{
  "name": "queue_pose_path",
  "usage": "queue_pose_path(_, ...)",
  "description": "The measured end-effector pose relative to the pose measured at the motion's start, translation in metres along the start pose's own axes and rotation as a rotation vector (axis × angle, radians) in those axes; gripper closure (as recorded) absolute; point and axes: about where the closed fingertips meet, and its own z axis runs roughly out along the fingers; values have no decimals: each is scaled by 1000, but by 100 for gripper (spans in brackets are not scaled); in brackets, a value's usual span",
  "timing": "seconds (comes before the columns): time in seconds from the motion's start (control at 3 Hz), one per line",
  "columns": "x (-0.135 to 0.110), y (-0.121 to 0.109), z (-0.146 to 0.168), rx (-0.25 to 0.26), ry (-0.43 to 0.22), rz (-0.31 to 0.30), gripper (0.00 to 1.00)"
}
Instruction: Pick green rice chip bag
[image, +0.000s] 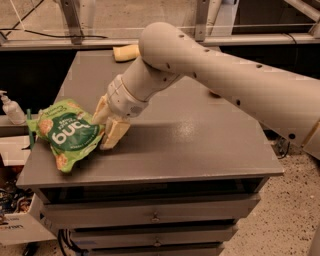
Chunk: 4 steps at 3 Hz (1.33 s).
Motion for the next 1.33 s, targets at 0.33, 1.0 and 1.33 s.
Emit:
queue_pose_path(0.33, -37, 1, -8, 76, -51, -5, 100)
queue_pose_path(1.0, -146, 6, -32, 249, -196, -48, 100)
queue_pose_path(1.33, -176, -7, -54, 315, -204, -102, 100)
